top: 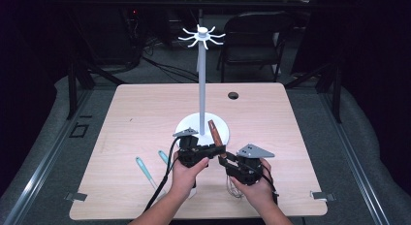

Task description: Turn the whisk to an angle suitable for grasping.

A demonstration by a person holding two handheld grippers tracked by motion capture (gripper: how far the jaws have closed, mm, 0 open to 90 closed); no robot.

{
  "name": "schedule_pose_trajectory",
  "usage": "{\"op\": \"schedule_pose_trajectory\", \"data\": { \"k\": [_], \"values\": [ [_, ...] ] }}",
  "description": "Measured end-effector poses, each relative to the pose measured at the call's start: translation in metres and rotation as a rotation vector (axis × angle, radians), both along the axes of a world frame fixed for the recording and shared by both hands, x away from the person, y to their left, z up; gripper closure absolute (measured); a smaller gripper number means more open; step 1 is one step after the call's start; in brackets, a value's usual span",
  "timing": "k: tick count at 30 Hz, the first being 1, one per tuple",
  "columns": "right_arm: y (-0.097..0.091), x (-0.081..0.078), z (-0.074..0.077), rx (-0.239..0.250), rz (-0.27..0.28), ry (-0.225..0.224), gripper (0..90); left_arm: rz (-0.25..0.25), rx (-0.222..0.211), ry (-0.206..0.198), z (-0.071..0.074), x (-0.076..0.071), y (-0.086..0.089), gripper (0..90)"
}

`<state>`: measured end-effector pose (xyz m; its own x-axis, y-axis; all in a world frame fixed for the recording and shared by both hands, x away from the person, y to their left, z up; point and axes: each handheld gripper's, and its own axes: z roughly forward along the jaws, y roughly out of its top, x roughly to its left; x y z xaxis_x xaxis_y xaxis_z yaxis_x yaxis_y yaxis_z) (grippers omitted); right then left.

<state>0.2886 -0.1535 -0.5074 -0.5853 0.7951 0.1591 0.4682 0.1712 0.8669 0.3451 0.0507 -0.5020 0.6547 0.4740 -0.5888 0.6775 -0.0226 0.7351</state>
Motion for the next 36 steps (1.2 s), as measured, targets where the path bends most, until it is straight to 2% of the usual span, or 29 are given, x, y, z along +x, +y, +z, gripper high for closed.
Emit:
{"op": "schedule_pose_trajectory", "data": {
  "k": [5, 6, 8, 12, 15, 18, 20, 21, 26, 32, 36],
  "values": [
    [-0.006, -0.004, 0.004, 0.017, 0.0, -0.031, 64.0, -0.004, 0.003, -0.022, 0.012, 0.004, 0.008, 72.6],
    [-0.009, -0.006, 0.006, 0.023, 0.001, -0.043, 63.4, 0.007, 0.03, -0.048, 0.018, 0.006, 0.012, 72.6],
    [-0.012, -0.006, 0.007, 0.026, -0.01, -0.044, 63.4, 0.01, 0.039, -0.062, 0.021, 0.006, 0.014, 72.7],
    [-0.017, -0.003, 0.006, 0.034, -0.031, -0.035, 63.4, -0.01, 0.051, -0.09, 0.032, 0.006, 0.02, 72.7],
    [-0.023, 0.004, -0.001, 0.025, -0.059, -0.006, 63.5, -0.032, 0.085, -0.113, 0.04, 0.006, 0.023, 72.7],
    [-0.026, 0.008, -0.007, 0.008, -0.075, 0.016, 63.1, -0.048, 0.107, -0.112, 0.043, 0.006, 0.023, 72.7],
    [-0.027, 0.01, -0.01, 0.009, -0.078, 0.025, 61.9, -0.071, 0.137, -0.121, 0.045, 0.006, 0.021, 72.7],
    [-0.028, 0.011, -0.01, -0.005, -0.079, 0.029, 61.6, -0.078, 0.148, -0.124, 0.046, 0.006, 0.021, 72.8],
    [-0.03, 0.014, -0.013, -0.01, -0.088, 0.044, 60.9, -0.111, 0.184, -0.133, 0.052, 0.008, 0.021, 72.7],
    [-0.033, 0.016, -0.016, -0.003, -0.092, 0.06, 60.5, -0.149, 0.217, -0.158, 0.069, 0.015, 0.028, 72.8],
    [-0.032, 0.017, -0.018, -0.008, -0.092, 0.066, 60.0, -0.168, 0.201, -0.172, 0.087, 0.021, 0.037, 72.8]
  ]
}}
